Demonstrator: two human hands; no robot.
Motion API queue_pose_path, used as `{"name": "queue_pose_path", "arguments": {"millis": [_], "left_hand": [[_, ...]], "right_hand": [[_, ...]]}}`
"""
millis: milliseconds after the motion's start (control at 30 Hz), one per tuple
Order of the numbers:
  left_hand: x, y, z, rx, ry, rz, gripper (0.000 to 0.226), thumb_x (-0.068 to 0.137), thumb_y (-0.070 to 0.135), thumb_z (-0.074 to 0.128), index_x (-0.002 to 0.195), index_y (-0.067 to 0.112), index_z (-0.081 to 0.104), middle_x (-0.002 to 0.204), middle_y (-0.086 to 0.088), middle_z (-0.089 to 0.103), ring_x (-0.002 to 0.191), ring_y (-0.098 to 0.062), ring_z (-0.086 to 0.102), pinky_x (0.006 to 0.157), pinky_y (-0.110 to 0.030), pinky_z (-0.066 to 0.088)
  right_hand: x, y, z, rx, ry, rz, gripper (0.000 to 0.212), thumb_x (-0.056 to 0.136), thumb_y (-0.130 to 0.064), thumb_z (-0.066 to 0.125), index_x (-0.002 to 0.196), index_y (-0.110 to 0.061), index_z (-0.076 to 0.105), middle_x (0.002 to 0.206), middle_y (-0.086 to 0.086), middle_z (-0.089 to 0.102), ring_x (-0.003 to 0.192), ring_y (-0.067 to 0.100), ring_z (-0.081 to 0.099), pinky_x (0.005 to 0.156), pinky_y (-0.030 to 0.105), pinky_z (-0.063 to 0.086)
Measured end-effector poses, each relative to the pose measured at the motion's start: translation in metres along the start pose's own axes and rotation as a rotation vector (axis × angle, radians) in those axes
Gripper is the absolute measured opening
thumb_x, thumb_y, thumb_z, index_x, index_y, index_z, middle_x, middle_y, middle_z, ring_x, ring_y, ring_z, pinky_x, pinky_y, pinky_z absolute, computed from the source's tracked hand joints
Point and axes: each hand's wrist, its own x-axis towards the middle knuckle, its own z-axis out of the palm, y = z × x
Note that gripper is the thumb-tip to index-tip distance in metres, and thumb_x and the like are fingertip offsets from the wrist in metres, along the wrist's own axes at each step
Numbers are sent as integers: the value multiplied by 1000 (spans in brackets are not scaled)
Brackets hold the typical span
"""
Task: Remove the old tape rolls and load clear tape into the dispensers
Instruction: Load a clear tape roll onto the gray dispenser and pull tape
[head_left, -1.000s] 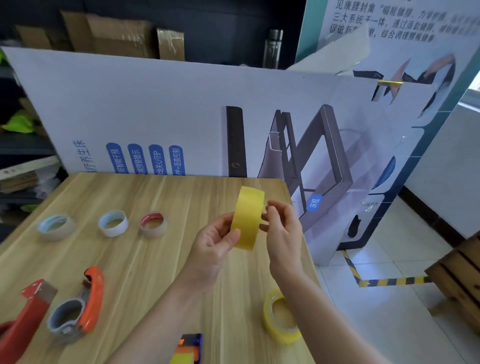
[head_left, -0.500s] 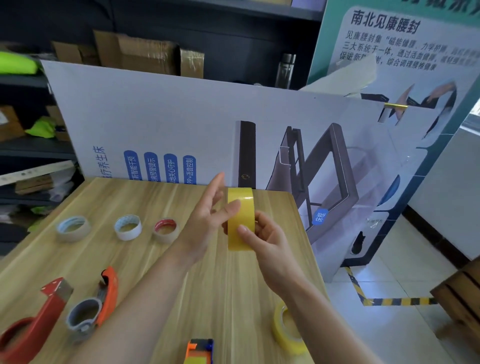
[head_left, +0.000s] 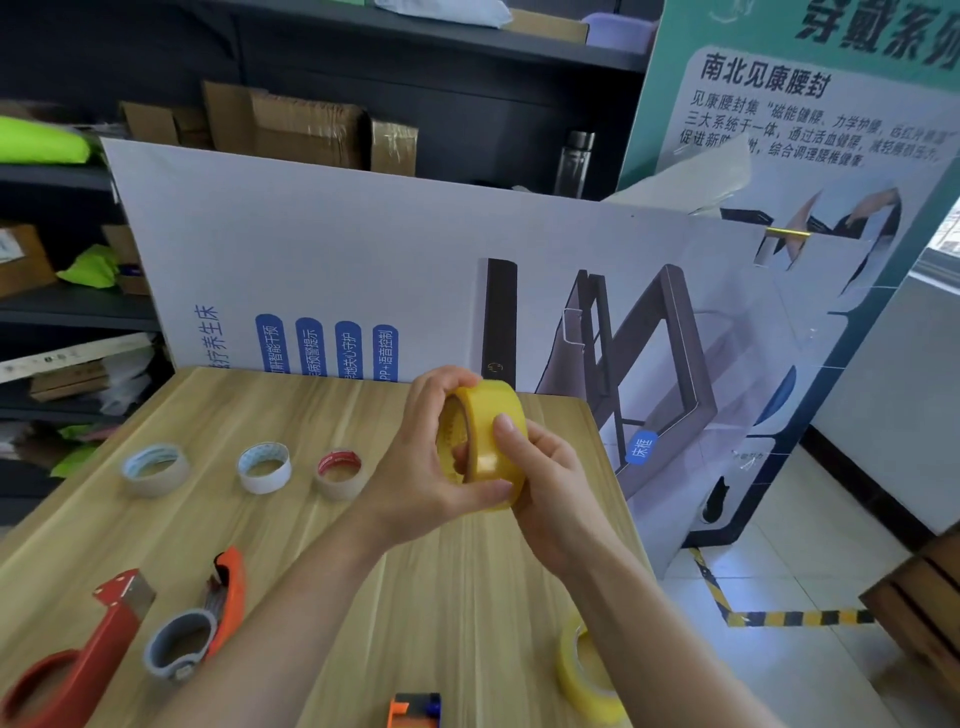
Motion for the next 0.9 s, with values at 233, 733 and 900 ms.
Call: {"name": "queue_pose_path", "arguments": {"millis": [233, 733, 900], "left_hand": [[6, -2, -26, -259, -91, -285, 110, 40, 80, 73, 133, 38, 32, 131, 1, 46, 117, -18, 54, 79, -27, 53], [-7, -7, -44, -48, -106, -191, 103, 51, 78, 71, 135, 37, 29, 137, 2, 41, 125, -17, 46, 97, -37, 48], [-11, -7, -57, -128, -199, -367, 91, 50, 61, 77, 127, 35, 34, 118, 1, 50, 105, -22, 58, 74, -34, 57]], "right_hand": [[-3, 10, 10, -20, -96, -2, 51, 82, -23, 72, 125, -2, 58, 116, 21, 63, 108, 35, 57, 102, 58, 39], [0, 5, 36, -4, 56, 35, 38, 90, -7, 53, 64, -21, 77, 63, 1, 69, 60, 11, 66, 62, 31, 51], [0, 17, 46, -37, 32, -3, 27, 65, -19, 61, 84, -3, 71, 76, 11, 66, 75, 27, 62, 70, 39, 50]]}}
